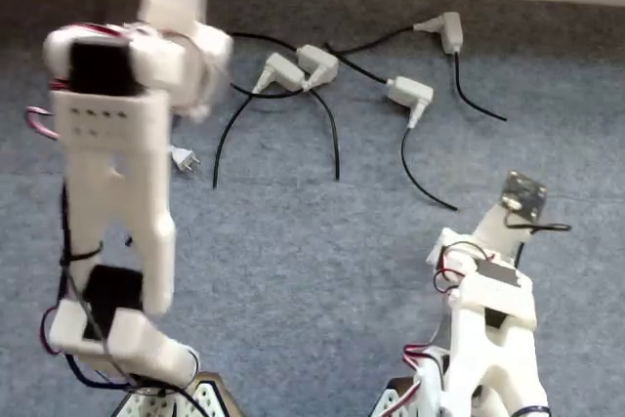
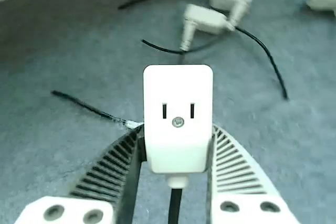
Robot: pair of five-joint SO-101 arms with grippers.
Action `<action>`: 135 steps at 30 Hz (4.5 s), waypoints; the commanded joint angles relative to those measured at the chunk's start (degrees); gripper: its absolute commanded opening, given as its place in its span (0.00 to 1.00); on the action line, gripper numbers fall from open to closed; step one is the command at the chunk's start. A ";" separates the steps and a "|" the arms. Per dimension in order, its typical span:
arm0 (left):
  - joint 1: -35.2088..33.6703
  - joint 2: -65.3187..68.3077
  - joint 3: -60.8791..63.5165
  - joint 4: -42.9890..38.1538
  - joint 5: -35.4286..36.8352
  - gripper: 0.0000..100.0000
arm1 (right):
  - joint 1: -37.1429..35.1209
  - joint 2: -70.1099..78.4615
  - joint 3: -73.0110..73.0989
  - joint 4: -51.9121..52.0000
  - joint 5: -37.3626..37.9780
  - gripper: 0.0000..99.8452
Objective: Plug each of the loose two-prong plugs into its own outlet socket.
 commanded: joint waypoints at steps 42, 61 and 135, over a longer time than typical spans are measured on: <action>18.95 -12.09 71.87 -55.56 4.04 0.20 | 14.11 -1.45 -2.59 -1.10 -11.69 0.25; 21.05 -12.09 83.38 -66.20 -0.79 0.23 | 14.11 -1.45 -2.59 -1.10 -11.69 0.25; 29.67 3.56 59.30 -47.82 -13.19 0.20 | 14.20 -1.36 -2.33 -4.18 -11.69 0.25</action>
